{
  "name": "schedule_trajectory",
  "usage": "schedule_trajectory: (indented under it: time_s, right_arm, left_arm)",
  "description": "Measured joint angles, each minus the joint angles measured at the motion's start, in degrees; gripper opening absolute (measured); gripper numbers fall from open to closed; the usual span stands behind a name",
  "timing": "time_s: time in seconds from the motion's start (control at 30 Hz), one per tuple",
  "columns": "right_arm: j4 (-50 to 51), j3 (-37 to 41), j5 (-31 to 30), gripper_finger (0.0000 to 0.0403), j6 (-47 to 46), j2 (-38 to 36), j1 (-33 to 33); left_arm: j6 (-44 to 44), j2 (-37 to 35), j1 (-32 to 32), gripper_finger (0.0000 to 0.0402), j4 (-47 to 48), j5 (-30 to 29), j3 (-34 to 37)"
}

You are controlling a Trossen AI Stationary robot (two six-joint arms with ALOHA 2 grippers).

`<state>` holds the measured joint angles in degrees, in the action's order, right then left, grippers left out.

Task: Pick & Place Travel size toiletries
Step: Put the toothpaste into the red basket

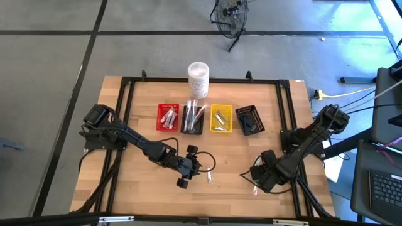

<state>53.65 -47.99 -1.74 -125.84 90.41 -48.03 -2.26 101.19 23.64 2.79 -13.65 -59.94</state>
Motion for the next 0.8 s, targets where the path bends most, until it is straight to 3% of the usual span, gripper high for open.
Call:
schedule_trajectory:
  time_s: [0.53,0.8]
  right_arm:
    - [-0.79,-0.09,3.89,0.0061,0.79,2.56,0.02]
    - [-1.41,0.02,0.38,0.0032,4.64,1.41,-0.05]
  left_arm:
    - [-0.09,0.00,0.00,0.0150,0.00,-0.22,0.00]
    - [-0.15,0.00,0.00,0.0150,-0.02,-0.21,0.00]
